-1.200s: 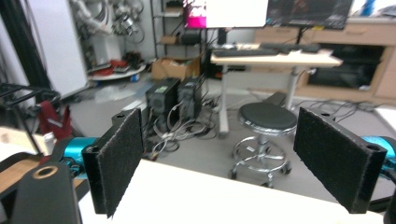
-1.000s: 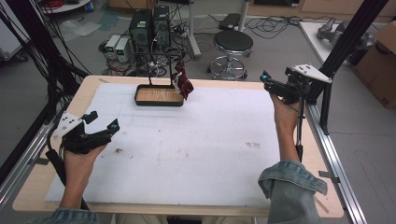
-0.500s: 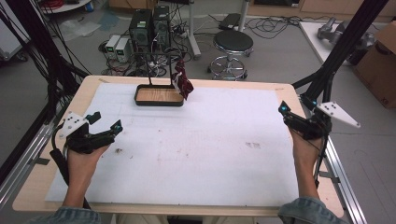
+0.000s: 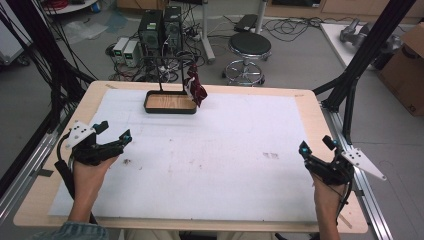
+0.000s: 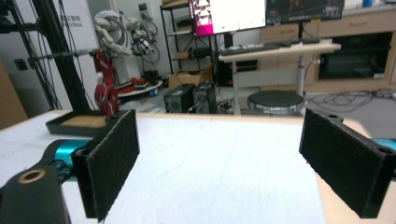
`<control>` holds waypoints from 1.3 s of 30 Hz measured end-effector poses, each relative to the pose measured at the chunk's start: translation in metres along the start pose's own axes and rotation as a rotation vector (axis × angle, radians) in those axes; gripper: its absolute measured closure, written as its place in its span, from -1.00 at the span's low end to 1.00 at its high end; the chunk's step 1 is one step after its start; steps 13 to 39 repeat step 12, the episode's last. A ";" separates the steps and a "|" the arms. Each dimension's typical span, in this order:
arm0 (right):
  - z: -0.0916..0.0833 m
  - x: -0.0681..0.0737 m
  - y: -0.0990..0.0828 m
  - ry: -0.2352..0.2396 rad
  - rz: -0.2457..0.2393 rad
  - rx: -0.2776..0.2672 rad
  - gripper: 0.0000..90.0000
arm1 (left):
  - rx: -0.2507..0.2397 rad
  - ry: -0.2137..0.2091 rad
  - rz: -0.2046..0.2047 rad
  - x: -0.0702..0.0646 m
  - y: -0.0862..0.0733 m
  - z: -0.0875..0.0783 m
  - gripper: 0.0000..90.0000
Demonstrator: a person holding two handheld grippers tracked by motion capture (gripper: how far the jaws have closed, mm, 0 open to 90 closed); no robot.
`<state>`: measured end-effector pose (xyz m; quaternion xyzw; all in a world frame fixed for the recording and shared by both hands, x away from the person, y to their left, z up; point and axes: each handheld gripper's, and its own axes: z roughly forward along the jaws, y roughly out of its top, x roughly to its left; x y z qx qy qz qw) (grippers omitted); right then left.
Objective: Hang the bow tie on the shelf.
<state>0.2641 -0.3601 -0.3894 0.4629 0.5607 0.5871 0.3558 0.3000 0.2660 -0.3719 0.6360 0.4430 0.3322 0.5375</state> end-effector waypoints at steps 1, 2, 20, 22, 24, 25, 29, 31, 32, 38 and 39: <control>-0.002 0.001 -0.011 0.001 0.012 0.016 -0.75 | 0.001 -0.002 0.000 0.000 0.000 0.000 -0.65; -0.002 0.001 -0.011 0.001 0.012 0.016 -0.75 | 0.001 -0.001 0.001 0.000 0.000 0.000 -0.65; -0.004 0.009 -0.023 0.016 -0.010 0.042 -0.75 | 0.000 0.005 -0.004 0.003 0.000 -0.001 -0.65; -0.004 0.009 -0.023 0.016 -0.010 0.042 -0.75 | 0.000 0.005 -0.004 0.003 0.000 -0.001 -0.65; -0.004 0.009 -0.023 0.016 -0.010 0.042 -0.75 | 0.000 0.005 -0.004 0.003 0.000 -0.001 -0.65; -0.004 0.009 -0.023 0.016 -0.010 0.042 -0.75 | 0.000 0.005 -0.004 0.003 0.000 -0.001 -0.65; -0.004 0.009 -0.023 0.016 -0.010 0.042 -0.75 | 0.000 0.005 -0.004 0.003 0.000 -0.001 -0.65; -0.004 0.009 -0.023 0.016 -0.010 0.042 -0.75 | 0.000 0.005 -0.004 0.003 0.000 -0.001 -0.65; -0.004 0.009 -0.023 0.016 -0.010 0.042 -0.75 | 0.000 0.005 -0.004 0.003 0.000 -0.001 -0.65; -0.004 0.009 -0.023 0.016 -0.010 0.042 -0.75 | 0.000 0.005 -0.004 0.003 0.000 -0.001 -0.65; -0.004 0.009 -0.023 0.016 -0.010 0.042 -0.75 | 0.000 0.005 -0.004 0.003 0.000 -0.001 -0.65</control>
